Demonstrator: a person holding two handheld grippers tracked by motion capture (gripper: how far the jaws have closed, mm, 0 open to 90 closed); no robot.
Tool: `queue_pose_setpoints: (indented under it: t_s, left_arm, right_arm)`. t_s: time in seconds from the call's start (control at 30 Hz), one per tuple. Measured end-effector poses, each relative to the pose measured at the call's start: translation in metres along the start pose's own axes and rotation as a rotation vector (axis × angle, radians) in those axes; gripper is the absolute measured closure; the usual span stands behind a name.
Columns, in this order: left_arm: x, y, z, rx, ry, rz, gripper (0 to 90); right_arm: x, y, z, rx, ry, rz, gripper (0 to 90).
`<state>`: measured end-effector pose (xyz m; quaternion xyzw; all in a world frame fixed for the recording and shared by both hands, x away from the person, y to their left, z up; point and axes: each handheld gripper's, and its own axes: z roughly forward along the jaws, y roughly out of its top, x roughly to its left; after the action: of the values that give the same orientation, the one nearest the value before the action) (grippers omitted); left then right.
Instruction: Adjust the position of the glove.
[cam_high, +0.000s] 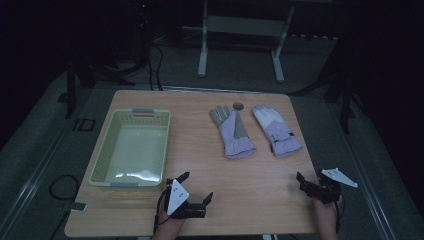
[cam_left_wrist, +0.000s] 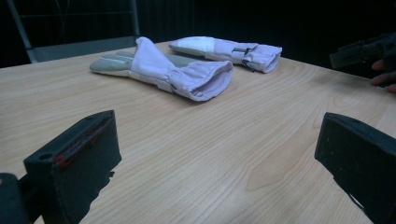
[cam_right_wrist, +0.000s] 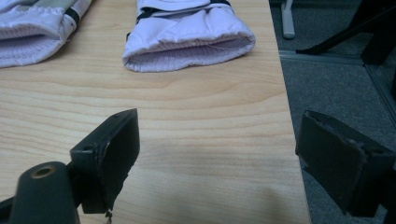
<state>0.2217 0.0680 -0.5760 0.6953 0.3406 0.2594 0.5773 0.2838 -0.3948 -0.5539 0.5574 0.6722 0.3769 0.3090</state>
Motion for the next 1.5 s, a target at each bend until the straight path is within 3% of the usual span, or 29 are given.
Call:
queue_pose_setpoints:
  t_s: [0.17,0.27,0.37,0.6,0.7,0.83,0.97,1.07,1.2,1.3,1.33,1.5]
  left_arm:
    - [0.001,0.0,0.0,0.001,-0.003,-0.008,0.2]
    - [0.001,0.0,0.001,0.006,-0.008,-0.014,0.2]
    - [0.001,0.0,0.001,0.008,-0.006,-0.009,0.2]
    - [0.0,0.0,0.001,0.007,-0.001,0.0,0.2]
    - [0.0,0.0,0.001,0.006,0.0,-0.003,0.2]
    - [0.0,0.0,0.0,0.005,-0.003,0.004,0.2]
    - [-0.001,0.0,0.0,0.002,-0.004,0.006,0.2]
    - [-0.001,0.0,0.0,0.003,-0.004,0.007,0.2]
    - [-0.001,0.0,0.0,0.003,-0.005,0.009,0.3]
    - [-0.001,0.0,0.0,0.001,-0.007,0.009,0.2]
    - [-0.001,0.0,0.0,0.001,-0.007,0.009,0.2]
    - [-0.001,0.0,0.0,0.001,-0.008,0.01,0.2]
  right_arm:
    - [-0.001,0.0,0.0,0.002,-0.003,0.011,13.6]
    - [-0.002,0.0,0.0,0.001,0.033,0.019,13.7]
    - [-0.003,-0.001,-0.002,-0.01,0.037,0.021,13.6]
    - [-0.002,0.004,-0.005,0.022,0.064,0.04,13.5]
    - [-0.001,0.011,-0.009,0.028,0.061,0.027,13.3]
    - [0.003,0.022,-0.014,0.035,0.085,0.014,13.3]
    - [0.006,0.036,-0.019,0.032,0.077,-0.013,12.7]
    - [0.008,0.048,-0.021,0.013,0.086,-0.02,11.7]
    - [0.012,0.067,-0.027,-0.028,0.063,-0.008,13.1]
    - [0.009,0.081,-0.027,-0.021,0.137,0.024,13.9]
    - [0.01,0.086,-0.028,-0.027,0.139,0.026,14.1]
    - [0.018,0.103,-0.024,0.0,0.102,0.007,13.8]
